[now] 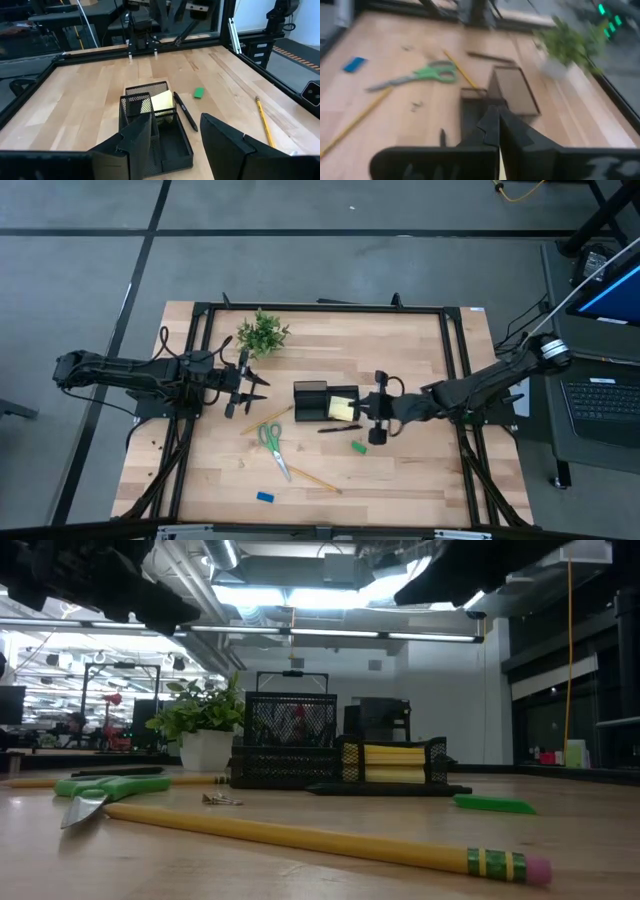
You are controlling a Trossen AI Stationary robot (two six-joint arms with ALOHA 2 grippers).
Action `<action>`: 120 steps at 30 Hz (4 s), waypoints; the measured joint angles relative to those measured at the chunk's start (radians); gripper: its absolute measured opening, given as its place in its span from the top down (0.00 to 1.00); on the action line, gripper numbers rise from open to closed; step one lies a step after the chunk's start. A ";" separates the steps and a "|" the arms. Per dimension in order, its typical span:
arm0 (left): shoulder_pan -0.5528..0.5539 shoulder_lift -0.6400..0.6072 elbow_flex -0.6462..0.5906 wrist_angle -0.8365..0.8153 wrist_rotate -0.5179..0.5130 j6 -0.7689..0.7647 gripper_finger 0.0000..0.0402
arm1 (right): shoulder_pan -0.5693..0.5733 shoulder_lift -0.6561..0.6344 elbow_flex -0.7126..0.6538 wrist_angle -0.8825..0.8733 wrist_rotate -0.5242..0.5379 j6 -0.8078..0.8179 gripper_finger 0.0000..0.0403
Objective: Pick and place office supplies into organizer
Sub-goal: Put the top black pen into the black desk organizer
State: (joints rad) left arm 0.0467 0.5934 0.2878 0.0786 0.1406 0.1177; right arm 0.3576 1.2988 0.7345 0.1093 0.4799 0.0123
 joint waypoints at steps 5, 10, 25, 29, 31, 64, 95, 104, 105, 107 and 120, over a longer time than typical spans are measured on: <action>0.002 0.000 0.000 0.015 -0.041 -0.034 0.59 | -0.026 -0.033 -0.134 0.213 -0.064 -0.095 0.99; 0.002 0.000 0.000 -0.013 -0.203 -0.185 0.58 | -0.078 -0.040 -0.178 0.227 -0.064 -0.122 0.99; 0.001 0.136 0.175 -0.499 -0.434 -0.465 0.58 | -0.222 -0.040 -0.179 0.246 -0.065 -0.121 0.98; 0.001 0.254 0.242 -0.622 -0.403 -0.566 0.58 | -0.229 -0.040 -0.179 0.247 -0.066 -0.121 0.98; 0.001 0.317 0.288 -0.683 -0.403 -0.618 0.58 | -0.235 -0.040 -0.179 0.252 -0.067 -0.122 0.98; 0.089 0.847 0.471 -0.910 -0.385 -1.077 0.58 | -0.251 -0.040 -0.179 0.207 -0.066 -0.118 0.98; 0.152 0.845 0.340 -0.734 -0.269 -1.041 0.65 | -0.251 -0.040 -0.179 0.207 -0.066 -0.118 0.98; 0.151 0.846 0.340 -0.725 -0.264 -0.961 0.79 | -0.251 -0.040 -0.179 0.207 -0.066 -0.118 0.98; 0.151 0.846 0.340 -0.724 -0.264 -0.946 0.81 | -0.251 -0.040 -0.179 0.207 -0.066 -0.118 0.98; 0.151 0.846 0.340 -0.722 -0.262 -0.912 0.83 | -0.251 -0.040 -0.179 0.207 -0.066 -0.118 0.98; 0.151 0.846 0.340 -0.718 -0.264 -0.802 0.91 | -0.251 -0.040 -0.179 0.207 -0.066 -0.118 0.98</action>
State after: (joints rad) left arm 0.1982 1.4395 0.6273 -0.6395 -0.1230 -0.6846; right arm 0.1070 1.2587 0.5556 0.3161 0.4137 -0.1059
